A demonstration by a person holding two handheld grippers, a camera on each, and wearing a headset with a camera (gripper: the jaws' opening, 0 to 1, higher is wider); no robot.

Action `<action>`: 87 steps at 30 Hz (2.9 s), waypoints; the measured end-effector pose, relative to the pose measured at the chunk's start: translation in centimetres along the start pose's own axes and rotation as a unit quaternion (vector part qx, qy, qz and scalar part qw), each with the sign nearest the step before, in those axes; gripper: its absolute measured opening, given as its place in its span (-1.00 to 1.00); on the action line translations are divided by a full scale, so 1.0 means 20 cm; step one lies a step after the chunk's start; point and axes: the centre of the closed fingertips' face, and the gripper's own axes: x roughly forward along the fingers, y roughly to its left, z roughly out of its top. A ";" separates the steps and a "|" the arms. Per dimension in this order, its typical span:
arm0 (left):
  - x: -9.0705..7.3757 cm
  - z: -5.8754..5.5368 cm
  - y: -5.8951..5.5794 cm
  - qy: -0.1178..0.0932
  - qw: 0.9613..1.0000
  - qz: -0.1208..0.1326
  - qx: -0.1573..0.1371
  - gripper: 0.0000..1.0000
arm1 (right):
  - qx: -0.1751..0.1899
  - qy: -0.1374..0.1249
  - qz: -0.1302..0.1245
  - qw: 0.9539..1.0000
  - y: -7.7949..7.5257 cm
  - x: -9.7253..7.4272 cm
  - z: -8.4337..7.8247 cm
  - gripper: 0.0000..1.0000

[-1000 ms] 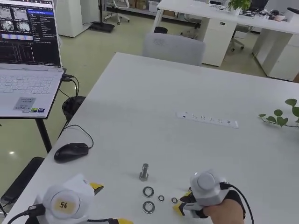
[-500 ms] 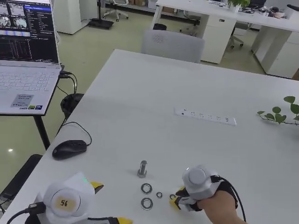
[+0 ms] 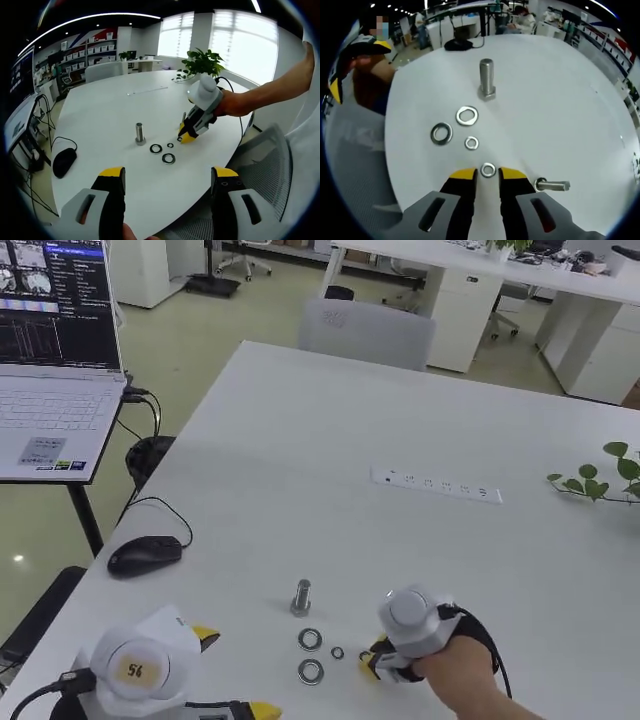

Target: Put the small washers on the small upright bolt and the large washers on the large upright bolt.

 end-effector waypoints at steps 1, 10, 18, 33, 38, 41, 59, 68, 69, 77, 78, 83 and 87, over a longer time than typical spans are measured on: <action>0.00 0.00 0.00 -0.001 1.000 0.000 0.000 0.38 | 0.000 0.001 -0.001 1.000 0.00 0.00 0.00 -0.62; -0.01 0.00 0.01 -0.002 1.000 0.003 -0.002 0.38 | -0.017 0.002 -0.006 1.000 0.00 0.00 -0.01 -0.71; -0.02 0.00 0.03 -0.003 1.000 0.007 -0.005 0.38 | -0.005 -0.007 -0.003 1.000 0.00 -0.01 0.00 -0.73; -0.02 -0.01 0.04 -0.002 1.000 0.008 -0.006 0.38 | 0.010 -0.028 -0.004 1.000 0.02 -0.05 -0.01 -0.74; -0.02 0.00 0.03 -0.002 1.000 0.008 -0.006 0.38 | 0.014 -0.033 -0.007 0.999 0.01 -0.06 -0.02 -0.74; -0.02 -0.01 0.04 -0.001 1.000 0.008 -0.005 0.38 | 0.019 -0.038 -0.009 0.999 0.01 -0.07 -0.02 -0.74; -0.01 0.01 0.02 -0.001 1.000 0.004 -0.002 0.38 | 0.054 -0.067 -0.069 0.994 -0.16 -0.32 -0.09 -0.74; 0.00 0.02 0.01 -0.001 1.000 0.001 0.002 0.38 | 0.059 -0.078 -0.093 0.991 -0.29 -0.42 -0.05 -0.74; 0.00 0.02 0.01 -0.001 1.000 0.000 0.002 0.38 | 0.057 -0.078 -0.095 0.991 -0.30 -0.42 -0.05 -0.74; 0.00 0.04 0.02 -0.003 1.000 0.001 0.003 0.39 | 0.036 -0.074 -0.092 0.992 -0.32 -0.42 0.01 -0.74; 0.00 0.04 0.02 -0.002 1.000 0.002 0.003 0.39 | 0.035 -0.073 -0.090 0.993 -0.32 -0.41 0.02 -0.74; -0.01 0.03 0.02 -0.002 1.000 0.003 0.001 0.39 | 0.023 -0.062 -0.084 0.994 -0.31 -0.39 0.02 -0.74; -0.01 0.02 0.02 0.000 1.000 0.004 0.000 0.39 | 0.018 -0.058 -0.084 0.995 -0.32 -0.38 0.02 -0.74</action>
